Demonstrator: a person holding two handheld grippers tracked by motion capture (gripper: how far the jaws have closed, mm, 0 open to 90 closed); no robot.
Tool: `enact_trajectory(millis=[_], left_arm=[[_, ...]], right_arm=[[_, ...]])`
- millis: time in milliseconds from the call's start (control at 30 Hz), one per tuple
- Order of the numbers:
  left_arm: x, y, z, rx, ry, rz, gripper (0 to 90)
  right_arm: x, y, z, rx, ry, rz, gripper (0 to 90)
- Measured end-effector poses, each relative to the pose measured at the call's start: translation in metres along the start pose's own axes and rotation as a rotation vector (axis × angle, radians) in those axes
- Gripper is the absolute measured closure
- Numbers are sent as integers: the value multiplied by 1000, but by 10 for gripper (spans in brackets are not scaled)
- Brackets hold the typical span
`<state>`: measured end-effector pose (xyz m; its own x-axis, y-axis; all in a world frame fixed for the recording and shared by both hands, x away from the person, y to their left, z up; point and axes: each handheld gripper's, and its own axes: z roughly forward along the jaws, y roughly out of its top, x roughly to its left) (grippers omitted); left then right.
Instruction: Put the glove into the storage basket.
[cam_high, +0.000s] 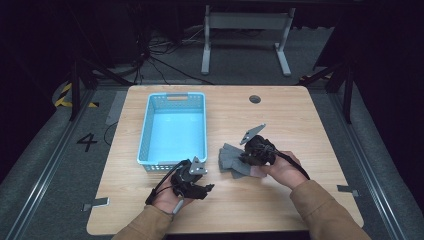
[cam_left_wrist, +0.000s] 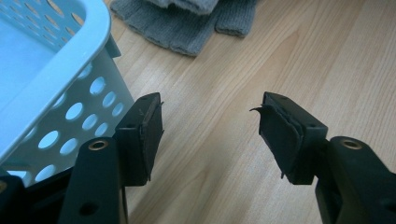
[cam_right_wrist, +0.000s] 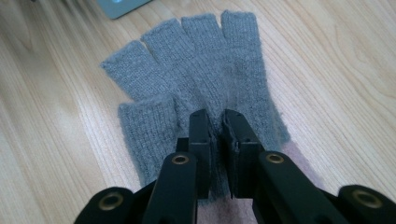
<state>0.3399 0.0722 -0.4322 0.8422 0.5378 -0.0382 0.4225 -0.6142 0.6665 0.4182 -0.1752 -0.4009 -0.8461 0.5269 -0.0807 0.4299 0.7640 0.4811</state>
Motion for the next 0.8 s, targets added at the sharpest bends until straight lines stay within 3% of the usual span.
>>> enact_trajectory(millis=[167, 267, 500, 633, 800], left_arm=[[0, 0, 0, 5, -13, -3, 441], [1, 1, 1, -5, -61, -33, 485], [1, 2, 0, -6, -88, -47, 563], [2, 4, 1, -17, -145, -61, 584], [1, 7, 3, -30, -156, -66, 632]], right_arm=[[2, 0, 5, 12, 1, -13, 827], [3, 0, 8, 12, 0, -7, 823], [4, -2, 12, 12, 15, 8, 765], [5, -5, 6, -17, 6, 17, 747], [8, -13, -11, -82, -18, 34, 723]])
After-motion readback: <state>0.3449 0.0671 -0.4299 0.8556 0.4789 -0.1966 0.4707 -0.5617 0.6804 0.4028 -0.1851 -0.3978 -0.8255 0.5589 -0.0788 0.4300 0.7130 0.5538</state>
